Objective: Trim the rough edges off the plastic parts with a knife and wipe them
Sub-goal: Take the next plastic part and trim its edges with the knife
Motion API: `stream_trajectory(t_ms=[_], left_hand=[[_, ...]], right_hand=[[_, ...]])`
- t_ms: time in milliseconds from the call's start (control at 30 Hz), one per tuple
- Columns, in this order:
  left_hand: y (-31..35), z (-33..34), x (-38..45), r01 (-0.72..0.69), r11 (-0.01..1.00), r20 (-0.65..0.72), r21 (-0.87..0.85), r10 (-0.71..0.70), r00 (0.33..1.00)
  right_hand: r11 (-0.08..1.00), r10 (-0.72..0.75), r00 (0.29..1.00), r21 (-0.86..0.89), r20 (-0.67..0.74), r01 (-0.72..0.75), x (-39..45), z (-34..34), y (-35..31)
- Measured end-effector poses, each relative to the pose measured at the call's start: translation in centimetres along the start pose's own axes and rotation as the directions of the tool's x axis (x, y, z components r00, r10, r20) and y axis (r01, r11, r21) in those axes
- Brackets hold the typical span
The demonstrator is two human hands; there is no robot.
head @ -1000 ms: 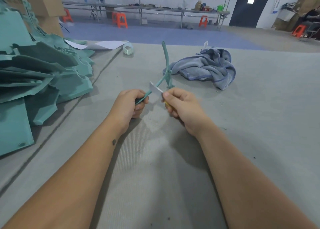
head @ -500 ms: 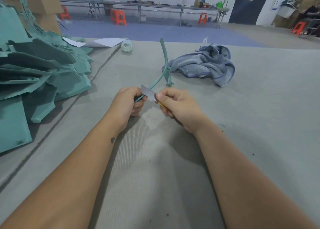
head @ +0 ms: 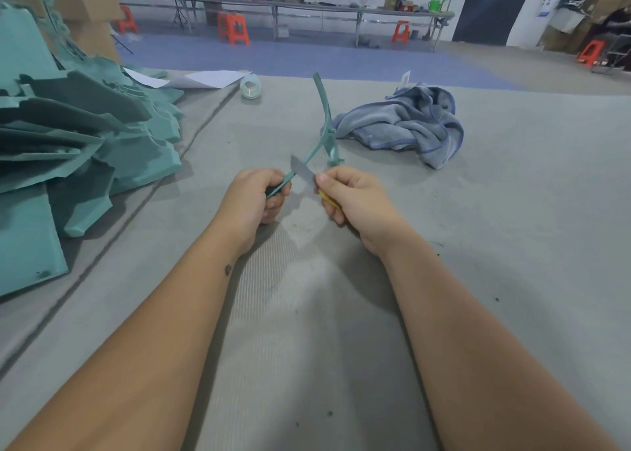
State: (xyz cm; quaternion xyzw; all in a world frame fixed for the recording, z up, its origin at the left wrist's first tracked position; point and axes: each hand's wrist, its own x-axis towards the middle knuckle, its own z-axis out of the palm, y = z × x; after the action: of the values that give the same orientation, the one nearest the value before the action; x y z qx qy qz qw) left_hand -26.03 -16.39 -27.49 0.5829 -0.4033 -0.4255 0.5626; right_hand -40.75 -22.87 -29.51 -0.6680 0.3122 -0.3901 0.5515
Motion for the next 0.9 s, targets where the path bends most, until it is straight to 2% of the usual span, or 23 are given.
stream_trajectory(t_ms=[100, 167, 267, 367, 467, 600, 733, 767, 833, 900], left_hand=[[-0.5, -0.2, -0.1, -0.036, 0.999, -0.035, -0.006, 0.035, 0.999], [-0.6, 0.0, 0.1, -0.031, 1.0, -0.067, -0.004, 0.031, 0.997], [-0.5, 0.9, 0.2, -0.015, 0.996, -0.142, 0.088, 0.027, 0.99], [-0.6, 1.4, -0.4, -0.04, 0.983, -0.151, 0.18, 0.067, 0.986], [-0.2, 1.1, -0.6, -0.026, 0.993, -0.131, 0.111, 0.041, 0.991], [0.6, 1.0, -0.8, 0.013, 0.999, -0.092, 0.045, -0.009, 0.996], [0.2, 0.8, -0.9, -0.043, 0.999, -0.043, 0.019, 0.044, 0.998], [0.0, 0.7, -0.9, -0.056, 0.998, -0.05, 0.023, 0.057, 0.997], [-0.2, 0.6, -1.0, -0.063, 0.996, -0.072, 0.058, 0.068, 0.995], [-0.4, 0.6, -1.0, -0.051, 0.993, -0.086, 0.107, 0.06, 0.995]], right_hand=[[0.995, 0.086, 0.98, 0.067, -0.177, -0.075, 0.3, -0.1, -0.4], [0.992, 0.115, 0.97, 0.081, -0.213, -0.1, 0.5, 0.1, -0.6], [0.992, 0.088, 0.98, 0.1, -0.18, -0.071, 0.3, 1.1, -1.0], [0.997, 0.021, 0.995, 0.07, -0.095, -0.014, -0.3, 1.9, -0.8], [1.0, 0.027, 0.999, 0.006, -0.021, -0.027, -0.7, 2.0, -0.8], [0.998, 0.055, 0.998, 0.008, -0.034, -0.055, -0.7, 2.0, -0.9], [0.996, 0.086, 0.995, 0.003, -0.057, -0.086, -0.7, 1.6, -0.8], [0.996, 0.091, 0.992, -0.016, -0.085, -0.093, -0.7, 1.4, -0.9], [0.993, 0.102, 0.967, -0.032, -0.232, -0.112, -0.4, 1.0, -1.0], [0.987, 0.162, 0.908, 0.073, -0.386, -0.145, -0.2, 0.2, -1.1]])
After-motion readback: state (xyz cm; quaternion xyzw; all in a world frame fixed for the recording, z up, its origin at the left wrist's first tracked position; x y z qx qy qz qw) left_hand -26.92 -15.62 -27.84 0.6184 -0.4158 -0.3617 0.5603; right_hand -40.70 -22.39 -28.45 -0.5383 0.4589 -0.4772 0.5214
